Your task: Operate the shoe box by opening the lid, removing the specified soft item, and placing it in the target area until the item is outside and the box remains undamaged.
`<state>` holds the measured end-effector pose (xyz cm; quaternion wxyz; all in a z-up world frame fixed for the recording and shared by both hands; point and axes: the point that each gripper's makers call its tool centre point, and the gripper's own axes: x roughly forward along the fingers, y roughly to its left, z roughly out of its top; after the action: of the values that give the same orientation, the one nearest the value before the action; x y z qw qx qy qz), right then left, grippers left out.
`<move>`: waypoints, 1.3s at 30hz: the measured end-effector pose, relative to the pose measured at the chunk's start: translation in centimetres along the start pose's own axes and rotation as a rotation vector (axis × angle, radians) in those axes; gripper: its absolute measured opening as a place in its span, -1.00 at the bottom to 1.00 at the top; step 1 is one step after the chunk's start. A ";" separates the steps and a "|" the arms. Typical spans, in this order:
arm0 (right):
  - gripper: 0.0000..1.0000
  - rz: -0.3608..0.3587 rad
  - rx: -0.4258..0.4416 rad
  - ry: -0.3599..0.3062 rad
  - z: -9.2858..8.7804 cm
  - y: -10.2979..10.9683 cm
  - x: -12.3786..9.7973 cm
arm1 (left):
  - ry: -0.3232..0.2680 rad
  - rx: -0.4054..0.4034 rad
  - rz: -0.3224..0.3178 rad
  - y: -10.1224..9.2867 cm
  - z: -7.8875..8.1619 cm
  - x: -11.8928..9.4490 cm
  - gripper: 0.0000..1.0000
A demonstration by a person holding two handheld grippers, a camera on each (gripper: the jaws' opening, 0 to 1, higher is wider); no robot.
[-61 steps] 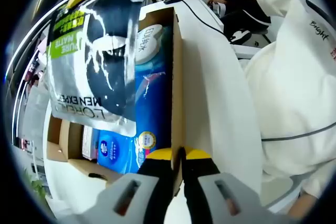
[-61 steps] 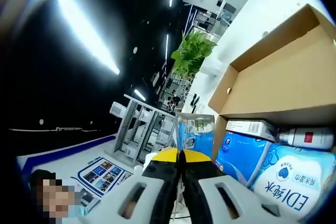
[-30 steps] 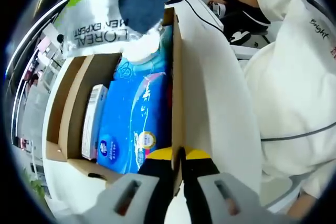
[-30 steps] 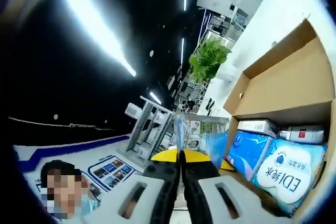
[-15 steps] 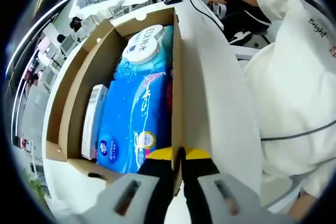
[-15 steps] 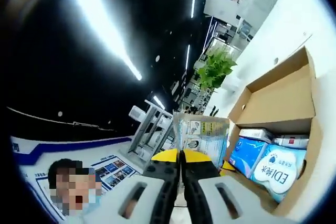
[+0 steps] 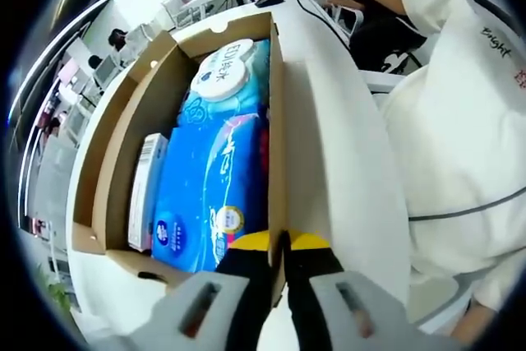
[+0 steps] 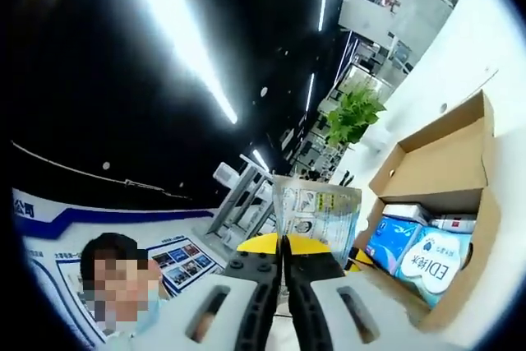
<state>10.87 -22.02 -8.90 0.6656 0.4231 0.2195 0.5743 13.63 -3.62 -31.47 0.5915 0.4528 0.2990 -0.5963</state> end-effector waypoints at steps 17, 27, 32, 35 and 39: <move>-1.00 0.043 0.045 -0.092 1.9 1.2 0.2 | 0.002 -0.003 -0.004 0.0 -0.1 0.0 -0.92; -1.00 0.042 0.048 -0.125 1.8 0.7 0.2 | 0.001 -0.003 -0.003 0.0 -0.1 0.0 -0.92; -1.00 0.010 0.021 -0.131 2.0 1.2 -0.1 | 0.001 -0.007 -0.004 0.0 -0.1 0.0 -0.92; -1.00 0.006 0.013 -0.157 2.7 0.1 -0.3 | -0.003 -0.001 -0.001 0.0 -0.2 0.0 -0.92; -1.00 -0.029 0.010 -0.178 2.7 -1.1 -0.5 | -0.004 0.002 -0.001 0.0 -0.2 -0.1 -0.92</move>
<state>13.50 -23.36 -8.39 0.6885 0.4725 0.1685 0.5237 13.67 -3.45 -31.48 0.5915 0.4518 0.2975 -0.5979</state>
